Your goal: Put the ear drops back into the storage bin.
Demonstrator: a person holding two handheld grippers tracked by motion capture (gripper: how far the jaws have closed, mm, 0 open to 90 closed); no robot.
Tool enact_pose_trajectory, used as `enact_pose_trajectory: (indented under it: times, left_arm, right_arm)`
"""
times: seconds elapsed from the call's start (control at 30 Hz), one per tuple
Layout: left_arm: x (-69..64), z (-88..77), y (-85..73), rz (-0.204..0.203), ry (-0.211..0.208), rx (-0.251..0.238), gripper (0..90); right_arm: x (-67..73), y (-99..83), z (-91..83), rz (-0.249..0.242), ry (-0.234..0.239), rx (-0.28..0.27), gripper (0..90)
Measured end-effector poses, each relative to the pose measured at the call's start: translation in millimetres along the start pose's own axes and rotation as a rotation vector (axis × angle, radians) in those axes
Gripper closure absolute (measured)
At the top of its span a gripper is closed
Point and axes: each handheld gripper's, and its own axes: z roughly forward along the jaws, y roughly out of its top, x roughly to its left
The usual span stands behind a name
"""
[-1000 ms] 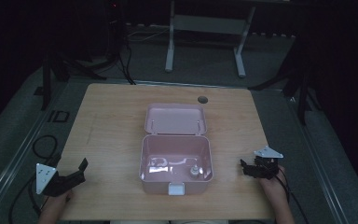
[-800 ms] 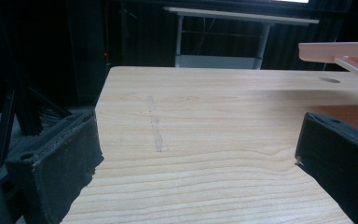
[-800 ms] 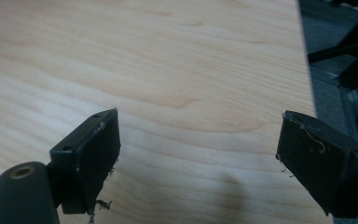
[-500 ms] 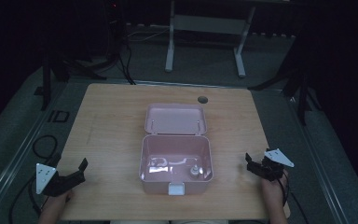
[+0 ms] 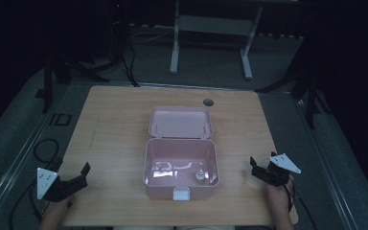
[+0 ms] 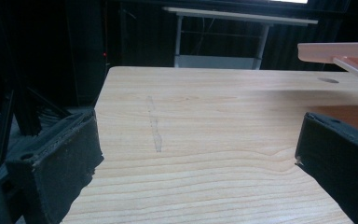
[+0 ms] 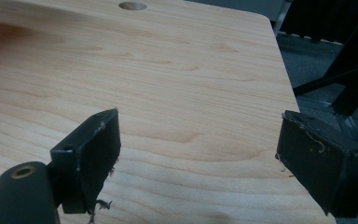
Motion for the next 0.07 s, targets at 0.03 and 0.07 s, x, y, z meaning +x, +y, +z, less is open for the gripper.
enact_pose_trajectory:
  times: [0.03,0.07]
  left_arm:
    - [0.0,0.0,0.0,0.0,0.0,0.0,0.4]
    - [0.0,0.0,0.0,0.0,0.0,0.0,0.4]
  right_arm:
    - [-0.1,0.2,-0.3,0.0,0.001,-0.005,13.2]
    - [-0.4,0.2,-0.3,0.003,0.005,-0.004,13.2]
